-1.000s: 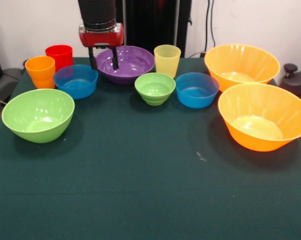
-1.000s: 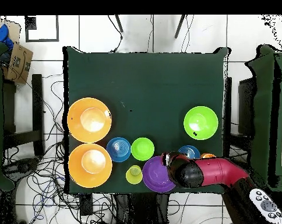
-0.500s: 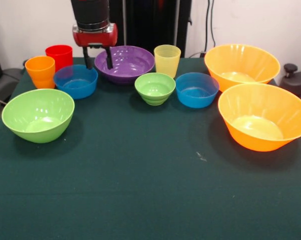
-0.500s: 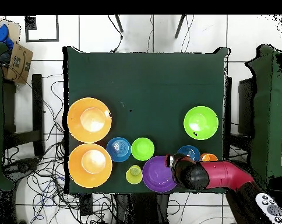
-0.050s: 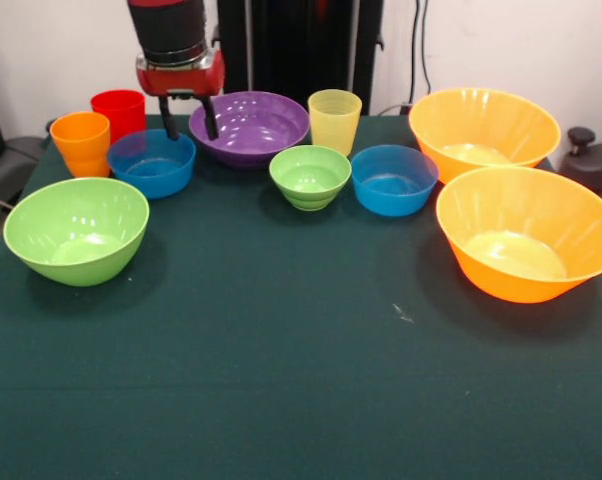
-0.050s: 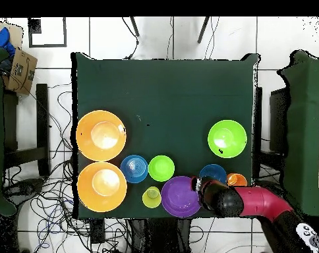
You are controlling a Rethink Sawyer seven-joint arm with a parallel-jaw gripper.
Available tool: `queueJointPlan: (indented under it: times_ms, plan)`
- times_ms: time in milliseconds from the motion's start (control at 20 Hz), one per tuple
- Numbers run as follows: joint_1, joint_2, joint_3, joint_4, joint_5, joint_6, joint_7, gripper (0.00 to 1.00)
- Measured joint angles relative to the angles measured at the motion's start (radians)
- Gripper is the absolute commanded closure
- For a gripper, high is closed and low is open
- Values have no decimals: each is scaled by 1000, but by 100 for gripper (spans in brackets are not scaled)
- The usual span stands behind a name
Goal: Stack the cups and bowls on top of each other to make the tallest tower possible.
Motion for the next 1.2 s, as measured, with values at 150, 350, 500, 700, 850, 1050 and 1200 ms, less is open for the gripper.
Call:
queueJointPlan:
  times_ms: [150,350,500,700,850,1050,1200]
  plan:
    - [-27,13,19,0,4,0,0,0]
    - [-45,31,43,0,11,0,0,0]
    - [-55,40,61,0,21,0,0,0]
    - [-65,49,86,0,48,0,0,0]
    - [-63,58,89,0,64,0,0,0]
    - [-47,57,82,0,66,0,0,0]
    - [0,47,51,-4,62,0,0,0]
